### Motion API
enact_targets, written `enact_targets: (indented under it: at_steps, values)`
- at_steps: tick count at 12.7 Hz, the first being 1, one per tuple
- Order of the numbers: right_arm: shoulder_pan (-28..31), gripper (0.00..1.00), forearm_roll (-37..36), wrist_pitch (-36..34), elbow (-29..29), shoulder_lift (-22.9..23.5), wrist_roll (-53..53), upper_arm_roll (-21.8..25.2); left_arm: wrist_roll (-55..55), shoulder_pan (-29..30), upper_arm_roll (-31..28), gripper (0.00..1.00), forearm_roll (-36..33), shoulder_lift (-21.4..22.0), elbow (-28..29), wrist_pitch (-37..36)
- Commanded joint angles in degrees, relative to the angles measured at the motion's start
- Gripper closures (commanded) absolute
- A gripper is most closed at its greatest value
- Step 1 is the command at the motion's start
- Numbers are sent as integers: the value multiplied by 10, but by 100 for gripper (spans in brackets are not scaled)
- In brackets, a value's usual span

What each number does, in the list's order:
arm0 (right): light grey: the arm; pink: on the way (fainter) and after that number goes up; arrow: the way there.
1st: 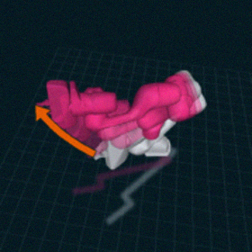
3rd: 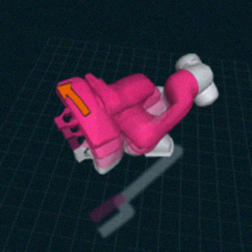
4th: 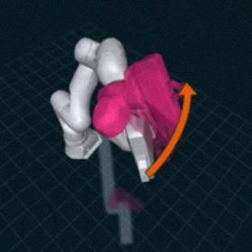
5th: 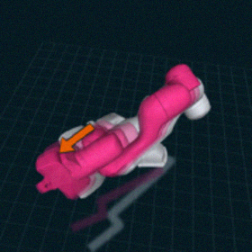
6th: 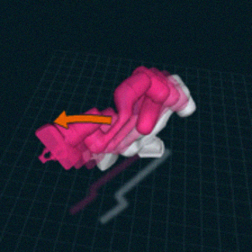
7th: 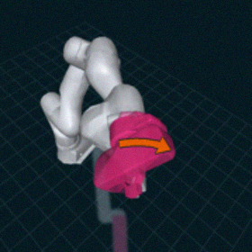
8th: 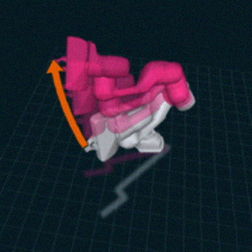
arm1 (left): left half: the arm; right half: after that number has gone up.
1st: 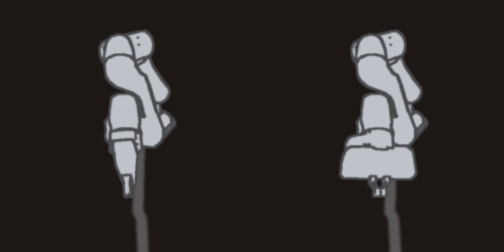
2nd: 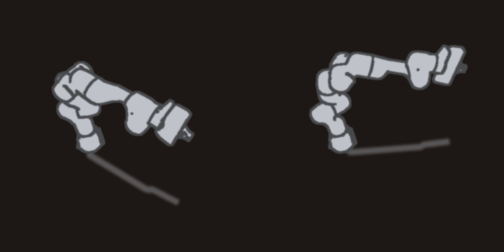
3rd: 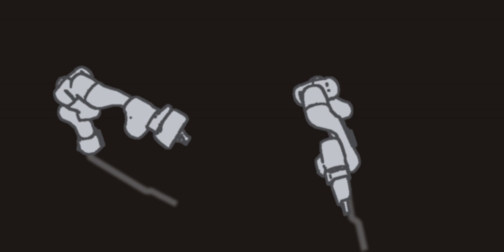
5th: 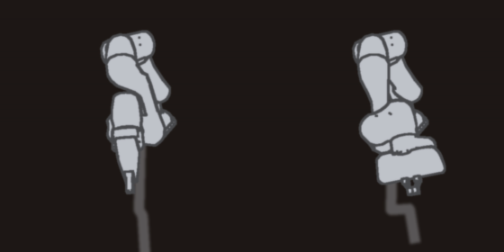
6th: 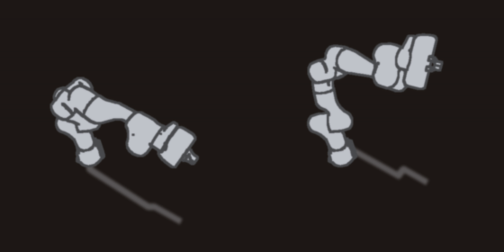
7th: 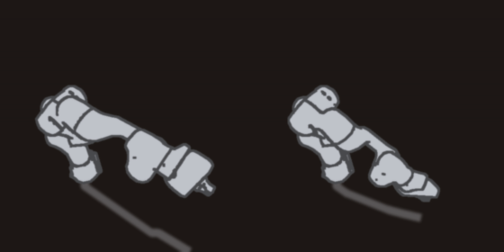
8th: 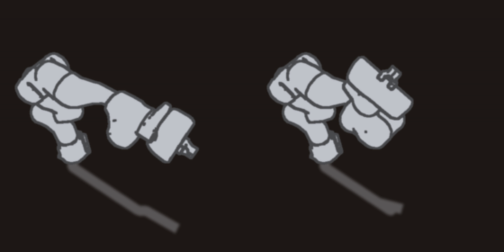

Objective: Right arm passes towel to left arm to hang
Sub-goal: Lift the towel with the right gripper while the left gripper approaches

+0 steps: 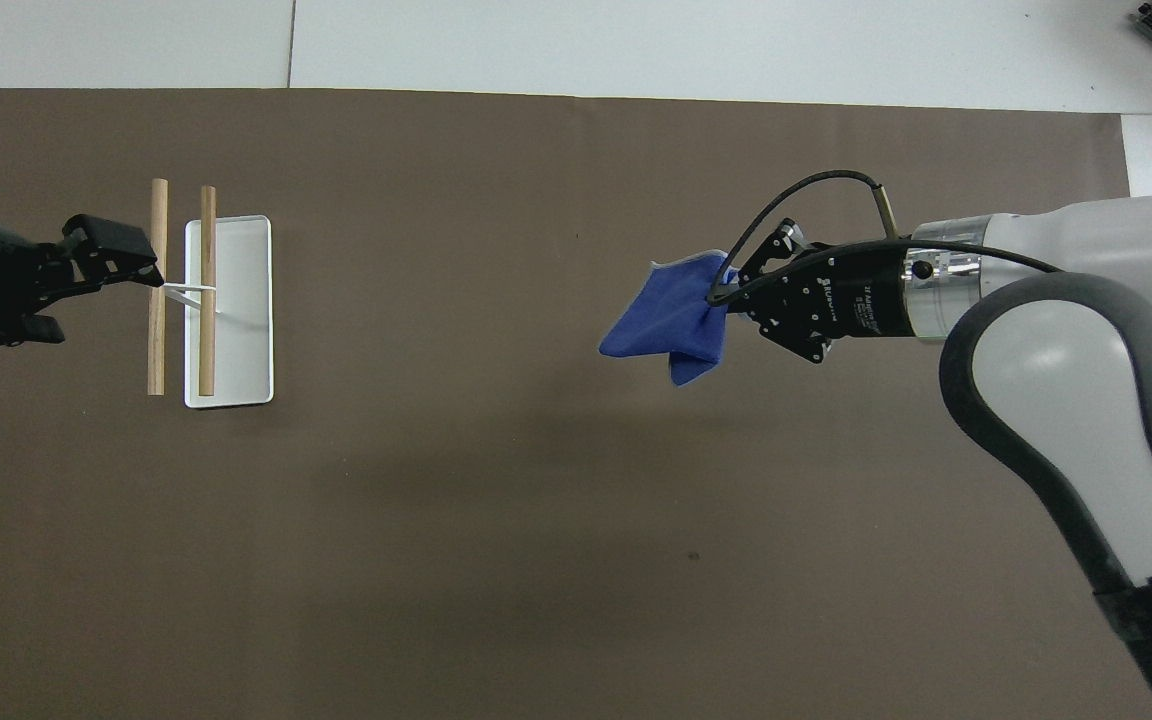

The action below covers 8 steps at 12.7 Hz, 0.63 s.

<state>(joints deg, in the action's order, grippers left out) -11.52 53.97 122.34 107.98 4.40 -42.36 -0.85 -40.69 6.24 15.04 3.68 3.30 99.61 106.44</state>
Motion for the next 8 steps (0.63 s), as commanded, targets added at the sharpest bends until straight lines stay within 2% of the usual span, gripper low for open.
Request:
enact_targets:
  at_steps: [1, 5, 8]
  values:
    - [-44, 100, 73, 69, 2, 11, -74, -3, -160, -1, 22, 0, 17, 34, 66, 97]
    - [-123, 100, 168, 199, 11, 32, -155, -3, -361, -2, 55, 0, 22, 35, 80, 176]
    - [-135, 100, 241, 212, 10, 49, -164, -3, -488, -2, 101, 0, 37, 30, 125, 258]
